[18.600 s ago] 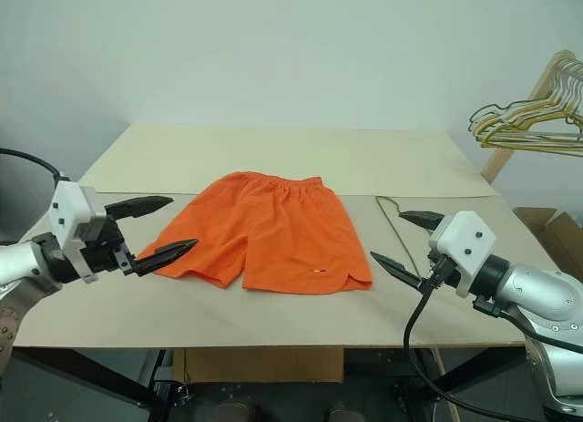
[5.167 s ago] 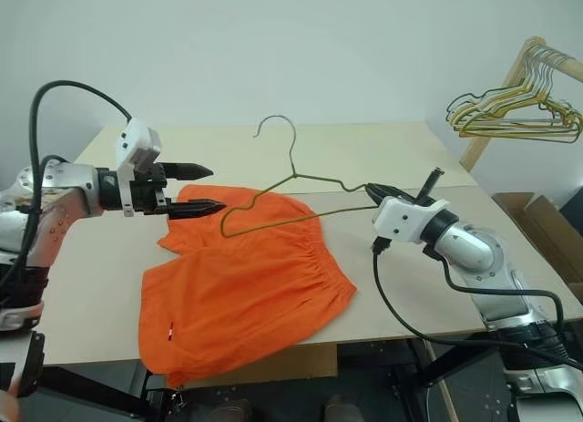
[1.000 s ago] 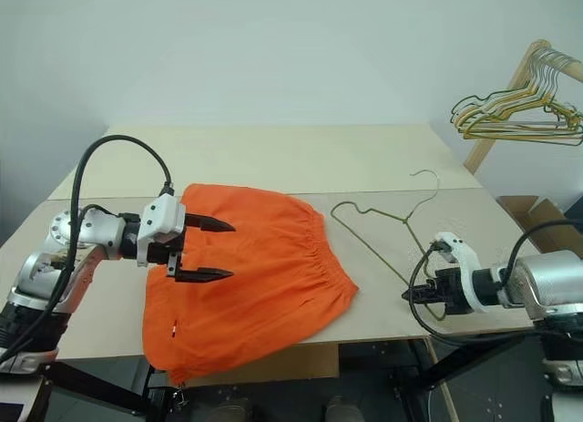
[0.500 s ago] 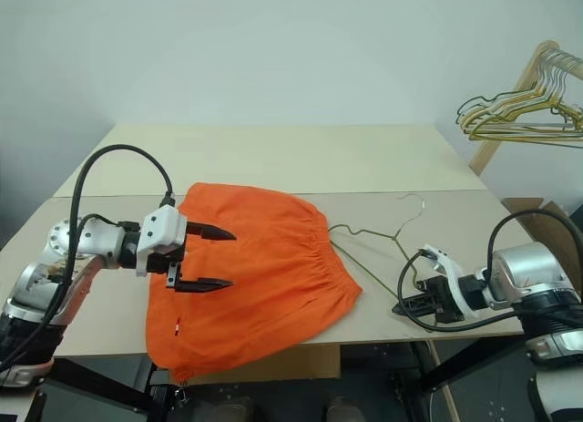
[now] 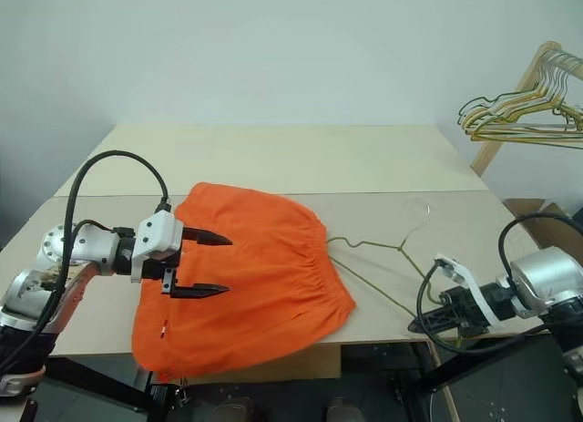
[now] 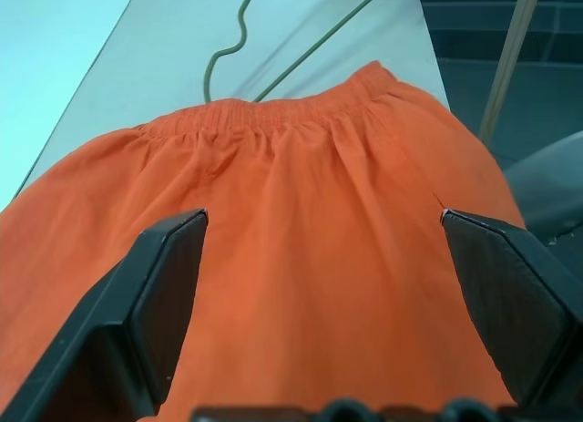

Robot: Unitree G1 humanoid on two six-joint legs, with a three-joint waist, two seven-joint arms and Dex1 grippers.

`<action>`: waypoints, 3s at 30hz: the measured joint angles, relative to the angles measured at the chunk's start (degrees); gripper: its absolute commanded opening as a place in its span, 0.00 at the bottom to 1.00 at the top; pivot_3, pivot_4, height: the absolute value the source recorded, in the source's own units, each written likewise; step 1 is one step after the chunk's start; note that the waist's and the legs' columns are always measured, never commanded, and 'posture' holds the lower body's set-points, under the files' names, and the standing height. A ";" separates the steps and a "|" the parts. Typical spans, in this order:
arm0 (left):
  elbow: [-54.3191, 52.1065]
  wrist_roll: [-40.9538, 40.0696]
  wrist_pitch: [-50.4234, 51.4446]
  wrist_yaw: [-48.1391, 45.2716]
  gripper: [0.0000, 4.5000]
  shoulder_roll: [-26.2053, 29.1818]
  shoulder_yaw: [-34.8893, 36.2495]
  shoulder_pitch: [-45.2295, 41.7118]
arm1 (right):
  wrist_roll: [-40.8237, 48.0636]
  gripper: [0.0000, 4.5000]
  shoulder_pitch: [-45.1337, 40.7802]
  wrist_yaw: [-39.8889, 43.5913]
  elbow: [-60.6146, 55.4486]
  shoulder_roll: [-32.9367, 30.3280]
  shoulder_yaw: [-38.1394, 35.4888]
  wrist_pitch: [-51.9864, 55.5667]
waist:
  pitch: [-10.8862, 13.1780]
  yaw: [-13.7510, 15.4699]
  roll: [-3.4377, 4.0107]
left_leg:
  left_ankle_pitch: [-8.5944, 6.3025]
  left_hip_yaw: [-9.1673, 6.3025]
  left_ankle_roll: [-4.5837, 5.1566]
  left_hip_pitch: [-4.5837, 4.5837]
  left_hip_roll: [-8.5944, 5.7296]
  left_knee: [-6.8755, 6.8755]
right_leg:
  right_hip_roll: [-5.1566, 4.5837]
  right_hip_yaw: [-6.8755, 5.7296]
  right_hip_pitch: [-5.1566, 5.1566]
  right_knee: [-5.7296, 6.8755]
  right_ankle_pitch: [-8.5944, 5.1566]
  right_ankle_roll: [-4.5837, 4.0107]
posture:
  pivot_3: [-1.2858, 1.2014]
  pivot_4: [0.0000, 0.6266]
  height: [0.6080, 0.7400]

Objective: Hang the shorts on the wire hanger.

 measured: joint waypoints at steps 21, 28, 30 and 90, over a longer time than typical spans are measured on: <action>-0.99 -0.23 -0.07 0.02 0.99 0.78 0.13 1.28 | -0.42 0.00 -6.55 -3.80 9.03 6.94 0.06 -0.58 | 0.03 0.99 0.07 | -0.01 0.06 0.02 -0.05 -0.01 0.01 | 0.01 0.03 -0.04 -0.04 0.01 0.01 | 0.56 0.00 1.00; -1.38 -0.19 -0.07 0.74 0.99 0.78 0.15 1.33 | 0.91 0.00 -5.03 -1.05 2.54 4.72 1.11 0.29 | 0.02 1.15 0.07 | -0.01 0.00 0.02 -0.06 0.01 0.01 | 0.03 -0.01 -0.02 -0.06 0.01 0.01 | 0.56 0.00 1.00; -1.38 -0.14 -0.07 0.98 0.99 0.78 0.15 1.33 | 0.93 0.00 -4.05 -1.01 1.21 4.82 2.21 0.53 | 0.02 1.16 0.07 | -0.01 0.02 0.02 -0.05 0.00 0.02 | 0.00 0.00 -0.02 -0.06 0.01 0.02 | 0.56 0.00 1.00; -1.63 1.30 -2.23 0.66 0.99 1.78 -0.21 3.58 | 1.87 0.00 -8.85 -2.18 12.94 17.04 4.78 2.25 | 0.03 2.80 0.08 | -0.02 0.06 0.03 -0.10 -0.01 0.03 | 0.03 -0.04 -0.02 -0.10 0.05 0.02 | 0.58 0.00 1.00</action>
